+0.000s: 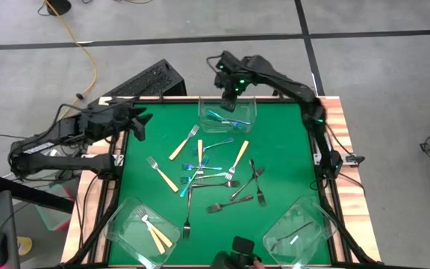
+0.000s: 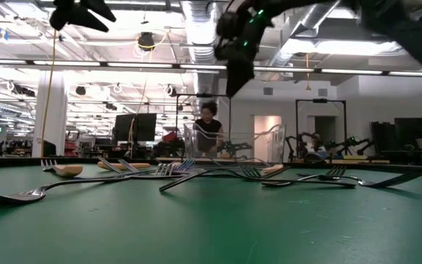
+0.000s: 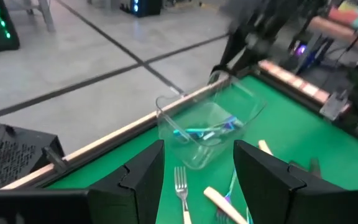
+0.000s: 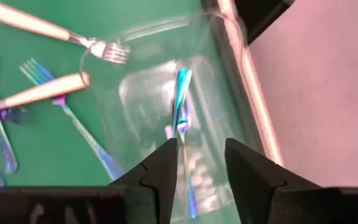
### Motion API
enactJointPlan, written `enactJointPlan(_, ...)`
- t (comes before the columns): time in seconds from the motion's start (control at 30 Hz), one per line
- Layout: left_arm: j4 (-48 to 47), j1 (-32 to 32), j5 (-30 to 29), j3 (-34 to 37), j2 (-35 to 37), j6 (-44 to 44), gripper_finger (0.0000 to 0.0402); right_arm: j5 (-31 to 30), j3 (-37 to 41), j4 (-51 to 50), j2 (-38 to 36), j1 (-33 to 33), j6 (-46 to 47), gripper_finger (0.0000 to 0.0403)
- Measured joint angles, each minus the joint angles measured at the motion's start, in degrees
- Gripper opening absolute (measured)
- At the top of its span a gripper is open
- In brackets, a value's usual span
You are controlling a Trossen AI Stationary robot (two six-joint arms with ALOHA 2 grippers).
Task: Sort silverware by color (type)
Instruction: Put the black fork into the bottom right transparent bin
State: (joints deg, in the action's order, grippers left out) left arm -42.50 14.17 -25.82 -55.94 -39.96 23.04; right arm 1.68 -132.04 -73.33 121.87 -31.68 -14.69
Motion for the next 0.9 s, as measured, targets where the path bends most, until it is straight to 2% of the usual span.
enactJointPlan(0.33,-0.10,4.27,14.18,0.00,-8.73,-0.07,0.0176,0.04,2.70,-11.98,-13.62,0.70,6.51,0.0150)
enactJointPlan(0.43,-0.09,5.17,15.78,-0.02,-10.17,-0.03,0.0176,0.06,2.70,-16.49,-16.78,1.93,9.62,0.0150)
enactJointPlan(0.6,-0.04,5.36,16.33,-0.02,-10.79,-1.39,0.0176,0.32,5.03,-16.52,-22.62,6.05,12.11,0.0150)
enactJointPlan(0.77,0.34,5.36,16.32,-0.02,-10.18,-2.86,0.0176,0.65,14.51,-15.62,-31.13,11.23,16.19,0.0150)
enactJointPlan(0.9,1.81,5.36,16.17,-0.02,-9.99,-4.29,0.0176,-0.40,26.09,-11.39,-38.22,16.08,27.83,0.0149)
